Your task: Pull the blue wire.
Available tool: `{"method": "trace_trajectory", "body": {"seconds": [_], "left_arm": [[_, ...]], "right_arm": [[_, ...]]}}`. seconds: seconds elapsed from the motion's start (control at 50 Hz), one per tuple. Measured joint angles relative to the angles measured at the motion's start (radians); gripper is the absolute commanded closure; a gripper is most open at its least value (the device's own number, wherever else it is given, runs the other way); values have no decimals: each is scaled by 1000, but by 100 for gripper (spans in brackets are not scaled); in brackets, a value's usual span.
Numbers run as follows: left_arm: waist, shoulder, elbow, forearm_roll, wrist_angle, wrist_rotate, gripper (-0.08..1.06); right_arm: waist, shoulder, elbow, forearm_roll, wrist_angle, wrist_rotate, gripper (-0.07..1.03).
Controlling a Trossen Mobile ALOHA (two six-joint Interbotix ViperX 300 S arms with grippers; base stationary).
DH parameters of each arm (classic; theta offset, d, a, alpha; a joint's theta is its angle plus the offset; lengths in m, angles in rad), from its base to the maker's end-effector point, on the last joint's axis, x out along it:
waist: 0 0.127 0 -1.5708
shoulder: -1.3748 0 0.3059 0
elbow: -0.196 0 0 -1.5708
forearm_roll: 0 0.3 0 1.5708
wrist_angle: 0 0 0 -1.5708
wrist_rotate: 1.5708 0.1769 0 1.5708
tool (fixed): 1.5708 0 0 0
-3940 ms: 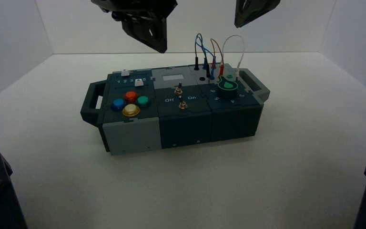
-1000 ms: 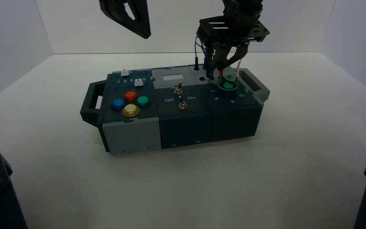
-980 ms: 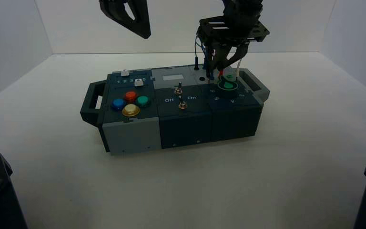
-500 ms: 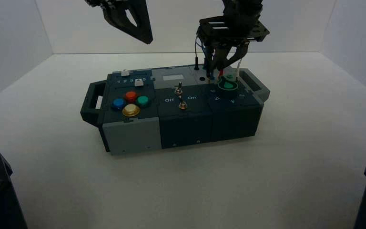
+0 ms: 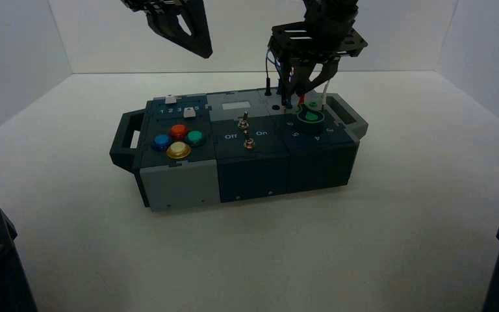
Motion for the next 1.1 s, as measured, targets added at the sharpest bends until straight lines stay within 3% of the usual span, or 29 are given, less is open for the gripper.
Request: {"method": "trace_trajectory", "body": {"seconds": [0.42,1.1], "left_arm": [[-32,60,0,-15,-34,2,100],[-66,64,-21,-17,-35,2,100]], "right_arm": [[0,0,-2,-2,0,0,59],[0,0,-2,-2,5,0,59]]}}
